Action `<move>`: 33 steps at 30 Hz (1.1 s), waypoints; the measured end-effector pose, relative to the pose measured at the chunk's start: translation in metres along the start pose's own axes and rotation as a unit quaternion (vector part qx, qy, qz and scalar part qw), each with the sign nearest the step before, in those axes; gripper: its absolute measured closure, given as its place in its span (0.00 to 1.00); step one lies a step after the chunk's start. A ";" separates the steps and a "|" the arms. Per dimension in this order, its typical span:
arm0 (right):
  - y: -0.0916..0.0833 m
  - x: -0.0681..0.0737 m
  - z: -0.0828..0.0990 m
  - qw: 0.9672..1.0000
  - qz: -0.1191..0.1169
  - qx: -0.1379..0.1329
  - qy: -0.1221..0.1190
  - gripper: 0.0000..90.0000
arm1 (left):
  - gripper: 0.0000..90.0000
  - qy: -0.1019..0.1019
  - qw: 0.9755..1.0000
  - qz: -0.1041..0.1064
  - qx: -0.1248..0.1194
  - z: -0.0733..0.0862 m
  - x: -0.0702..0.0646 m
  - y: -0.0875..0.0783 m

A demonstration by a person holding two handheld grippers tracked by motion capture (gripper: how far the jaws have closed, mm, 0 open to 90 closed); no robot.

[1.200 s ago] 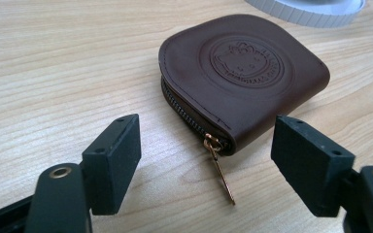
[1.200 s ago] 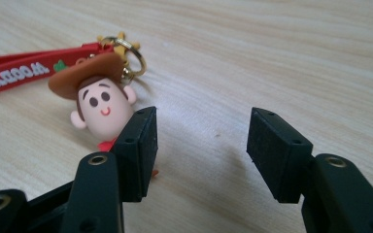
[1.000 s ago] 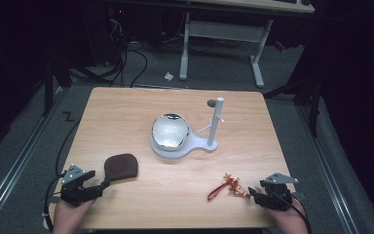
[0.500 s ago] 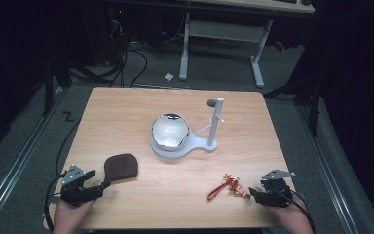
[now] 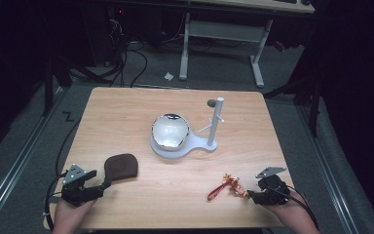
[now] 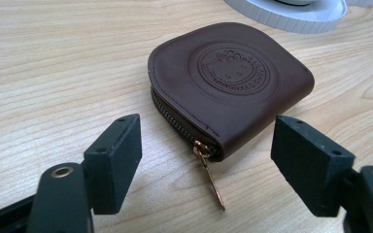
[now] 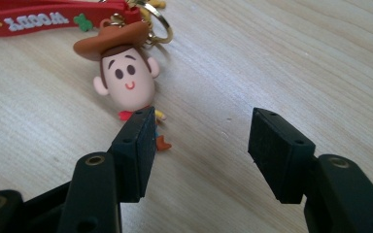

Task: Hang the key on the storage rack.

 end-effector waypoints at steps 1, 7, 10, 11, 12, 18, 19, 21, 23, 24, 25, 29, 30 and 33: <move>0.000 0.001 -0.001 1.000 0.001 0.004 -0.006 0.48 | 0.31 0.001 1.000 0.000 0.001 0.000 0.000 0.000; -0.003 0.006 -0.004 0.999 -0.008 0.021 -0.027 0.48 | 0.31 0.000 1.000 0.005 0.003 0.000 -0.001 0.002; -0.004 0.009 -0.006 0.999 -0.014 0.031 -0.038 0.48 | 0.31 0.004 1.000 0.006 0.006 0.000 -0.003 0.003; -0.004 0.009 -0.006 0.998 -0.016 0.033 -0.042 0.48 | 0.31 0.007 1.000 0.007 0.007 0.000 -0.003 0.003; -0.004 0.010 -0.007 0.998 -0.017 0.037 -0.043 0.48 | 0.31 0.007 1.000 0.007 0.007 0.000 -0.003 0.003; -0.005 0.014 -0.010 0.998 -0.026 0.042 -0.048 0.50 | 0.31 0.001 1.000 0.007 0.003 0.000 -0.001 0.002; -0.005 0.015 -0.011 0.997 -0.031 0.045 -0.049 0.50 | 0.31 0.001 1.000 0.007 0.004 0.000 -0.001 0.002; -0.006 0.017 -0.012 0.997 -0.033 0.047 -0.050 0.51 | 0.31 0.001 1.000 0.007 0.005 0.000 -0.001 0.002; -0.007 0.022 -0.016 0.996 -0.042 0.047 -0.062 0.52 | 0.31 0.002 1.000 0.008 0.005 0.000 -0.002 0.002; -0.008 0.024 -0.018 0.996 -0.040 0.045 -0.068 0.53 | 0.31 0.002 1.000 0.009 0.005 0.000 -0.002 0.002; -0.008 0.026 -0.020 0.995 -0.039 0.044 -0.075 0.53 | 0.31 0.002 1.000 0.009 0.005 0.000 -0.002 0.003; -0.005 0.032 -0.025 0.994 -0.041 0.044 -0.091 0.55 | 0.31 0.002 1.000 0.010 0.004 0.000 -0.002 0.002; -0.005 0.034 -0.026 0.994 -0.040 0.044 -0.093 0.55 | 0.31 0.002 1.000 0.010 0.004 0.000 -0.001 0.002; -0.002 0.037 -0.032 0.993 -0.036 0.044 -0.104 0.55 | 0.31 0.000 1.000 0.011 0.003 0.000 -0.001 0.001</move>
Point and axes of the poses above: each handheld gripper's, and its own axes: y roughly forward along the jaws, z roughly out of its underside, x roughly to its left, the point moved 4 cm from there along y, roughly forward along the jaws, and after that the axes turned 13 degrees about z, right-handed, at the moved point
